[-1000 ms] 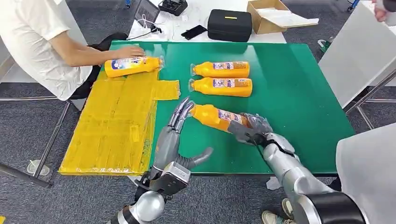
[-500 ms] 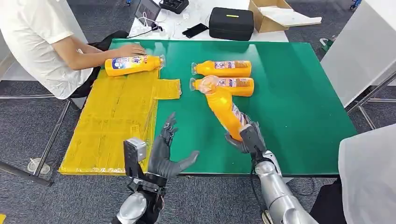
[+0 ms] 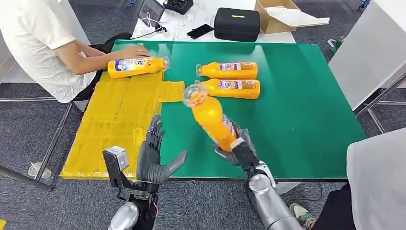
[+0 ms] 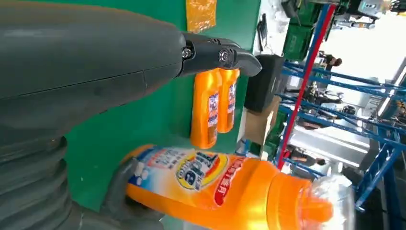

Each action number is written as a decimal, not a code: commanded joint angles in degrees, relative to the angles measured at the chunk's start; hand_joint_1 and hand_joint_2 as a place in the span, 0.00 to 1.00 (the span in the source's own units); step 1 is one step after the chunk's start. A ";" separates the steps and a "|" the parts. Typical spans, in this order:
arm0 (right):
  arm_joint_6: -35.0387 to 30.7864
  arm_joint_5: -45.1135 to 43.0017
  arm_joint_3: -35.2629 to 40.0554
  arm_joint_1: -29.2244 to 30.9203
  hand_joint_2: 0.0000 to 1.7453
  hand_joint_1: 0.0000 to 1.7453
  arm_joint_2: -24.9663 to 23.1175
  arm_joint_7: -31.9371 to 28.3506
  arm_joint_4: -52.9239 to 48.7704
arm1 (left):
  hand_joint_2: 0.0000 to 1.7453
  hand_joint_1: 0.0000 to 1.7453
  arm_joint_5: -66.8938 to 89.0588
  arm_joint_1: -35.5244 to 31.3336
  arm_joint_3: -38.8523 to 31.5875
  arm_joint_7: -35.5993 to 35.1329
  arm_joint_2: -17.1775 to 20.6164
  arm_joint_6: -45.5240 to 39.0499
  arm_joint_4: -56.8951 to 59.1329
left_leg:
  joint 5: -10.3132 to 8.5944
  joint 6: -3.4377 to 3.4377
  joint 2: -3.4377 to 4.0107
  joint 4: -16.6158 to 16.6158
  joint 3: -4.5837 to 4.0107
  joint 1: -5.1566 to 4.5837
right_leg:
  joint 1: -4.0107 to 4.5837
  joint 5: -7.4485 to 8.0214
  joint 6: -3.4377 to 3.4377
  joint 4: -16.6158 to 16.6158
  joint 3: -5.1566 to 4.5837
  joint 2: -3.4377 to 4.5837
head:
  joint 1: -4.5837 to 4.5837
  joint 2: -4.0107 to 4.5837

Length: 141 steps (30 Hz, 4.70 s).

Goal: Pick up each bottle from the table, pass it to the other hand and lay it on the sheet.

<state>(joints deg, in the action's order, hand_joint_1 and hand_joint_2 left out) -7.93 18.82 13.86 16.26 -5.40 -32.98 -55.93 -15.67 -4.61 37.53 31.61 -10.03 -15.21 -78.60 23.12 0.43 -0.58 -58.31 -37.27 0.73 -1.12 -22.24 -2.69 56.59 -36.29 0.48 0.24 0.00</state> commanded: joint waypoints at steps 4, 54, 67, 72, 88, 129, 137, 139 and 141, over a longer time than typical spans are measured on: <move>0.59 2.26 10.66 3.76 1.00 1.00 -1.60 -1.15 6.54 | 1.00 0.00 2.57 -5.81 4.54 -4.90 1.68 2.91 7.32 | 0.10 0.01 0.11 0.04 0.32 0.02 | 0.05 -0.08 0.12 -0.05 0.30 0.03 | 0.00 0.00; 8.01 1.27 20.55 7.35 1.00 0.00 -2.95 -3.35 14.75 | 1.00 1.00 -4.43 -7.90 1.91 -0.81 -0.17 15.68 6.39 | 0.05 0.00 -0.04 0.02 0.19 0.04 | 0.05 -0.07 0.08 -0.04 0.20 -0.11 | 0.00 0.00; -24.20 -2.10 4.64 0.99 0.00 0.00 -5.52 -5.93 4.09 | 1.00 1.00 3.51 -4.79 -1.54 0.52 2.09 7.03 0.18 | 0.14 -0.01 0.04 0.00 0.35 0.05 | 0.09 -0.16 0.17 0.00 0.34 -0.09 | 0.02 0.00; -24.20 -2.10 4.64 0.99 0.00 0.00 -5.52 -5.93 4.09 | 1.00 1.00 3.51 -4.79 -1.54 0.52 2.09 7.03 0.18 | 0.14 -0.01 0.04 0.00 0.35 0.05 | 0.09 -0.16 0.17 0.00 0.34 -0.09 | 0.02 0.00; -32.07 -1.74 -0.10 -9.15 0.00 0.00 -5.81 -7.02 -34.27 | 1.00 1.00 53.69 -15.65 -9.68 -8.81 4.50 -24.59 27.36 | -0.01 -0.04 0.07 0.07 0.18 0.00 | 0.01 0.01 0.14 -0.03 0.12 -0.10 | 0.00 -0.02; -24.15 -13.76 0.69 -8.65 0.00 0.00 -2.36 -7.02 -29.64 | 1.00 0.00 74.12 -32.33 -6.89 -24.29 4.55 10.34 57.19 | 0.03 -0.02 0.11 0.03 0.37 0.06 | 0.09 -0.01 0.19 -0.05 0.35 -0.06 | 0.00 0.00; -22.74 -13.83 -0.56 -8.43 0.00 0.00 -2.69 -7.02 -28.47 | 1.00 0.00 73.63 -31.94 -6.38 -22.01 4.83 10.87 56.40 | 0.05 -0.02 0.17 0.06 0.47 0.05 | 0.08 -0.01 0.20 -0.08 0.45 0.00 | 0.00 0.00; -22.48 -13.89 -0.72 -8.67 0.00 0.00 -2.74 -7.02 -28.60 | 1.00 0.00 72.09 -31.14 -7.51 -20.54 4.35 9.51 55.24 | 0.06 -0.02 0.15 0.05 0.48 0.06 | 0.09 -0.03 0.20 -0.07 0.47 -0.03 | 0.00 0.00; -22.30 -13.78 -0.88 -8.97 0.00 0.00 -2.78 -7.02 -28.87 | 1.00 0.00 71.15 -30.41 -7.60 -18.50 4.11 8.79 53.67 | 0.06 -0.01 0.11 0.04 0.47 0.06 | 0.09 -0.04 0.20 -0.06 0.47 -0.07 | 0.00 -0.02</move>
<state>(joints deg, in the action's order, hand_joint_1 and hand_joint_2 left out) -30.71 5.05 15.02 6.35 -7.93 -40.15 -88.21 57.46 -35.92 30.01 9.77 -5.22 -4.89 -25.77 23.04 0.39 -0.59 -58.31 -37.18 0.75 -1.11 -22.18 -2.62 56.61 -36.21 0.39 0.24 -0.02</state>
